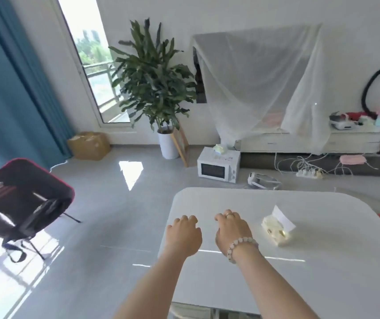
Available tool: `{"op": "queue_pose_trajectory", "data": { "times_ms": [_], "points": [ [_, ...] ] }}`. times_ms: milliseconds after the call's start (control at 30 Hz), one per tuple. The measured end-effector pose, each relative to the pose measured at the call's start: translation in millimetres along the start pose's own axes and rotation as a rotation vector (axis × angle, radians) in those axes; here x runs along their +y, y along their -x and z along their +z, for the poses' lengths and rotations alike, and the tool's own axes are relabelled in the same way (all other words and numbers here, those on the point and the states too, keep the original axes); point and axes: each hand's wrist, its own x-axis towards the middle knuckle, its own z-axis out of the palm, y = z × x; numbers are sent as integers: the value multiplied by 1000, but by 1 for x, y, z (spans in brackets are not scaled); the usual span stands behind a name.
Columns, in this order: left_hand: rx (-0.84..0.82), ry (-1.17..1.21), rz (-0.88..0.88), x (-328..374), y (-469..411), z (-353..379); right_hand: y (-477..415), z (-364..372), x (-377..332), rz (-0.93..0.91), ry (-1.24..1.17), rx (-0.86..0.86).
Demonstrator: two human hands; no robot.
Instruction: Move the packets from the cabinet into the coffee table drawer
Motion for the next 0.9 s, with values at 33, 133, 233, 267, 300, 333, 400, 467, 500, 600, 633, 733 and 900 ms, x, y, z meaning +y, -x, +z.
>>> {"op": "queue_pose_trajectory", "data": {
  "times_ms": [33,133,233,267,300,333,400,467,500,600,633,733,900],
  "points": [
    [21,24,-48,-25,6,-10,-4,1,-28,-54,12,-3],
    [82,118,-206,-109,32,-36,-12,5,-117,-204,43,-6],
    [140,160,-355,-202,71,-58,-9,15,-215,-329,56,-31],
    [157,140,-395,-232,85,-65,-6,19,-250,-376,60,-39],
    [168,98,-433,-263,102,-71,1,25,-285,-428,62,-47],
    [175,35,-472,-293,120,-78,9,31,-321,-486,60,-50],
    [212,-91,-557,-349,156,-92,29,43,-390,-599,57,-57],
    [235,-153,-652,-394,192,-100,51,54,-449,-701,52,-77],
    [235,-157,-699,-414,213,-104,63,60,-475,-755,55,-80],
    [219,-147,-844,-469,282,-108,104,84,-542,-907,81,-115],
    [218,-136,-901,-487,306,-107,119,93,-561,-956,99,-136],
    [238,-76,-1086,-530,374,-104,162,114,-613,-1126,168,-168],
    [232,13,-1338,-569,473,-86,236,144,-693,-1406,208,-157]
  ]
}}
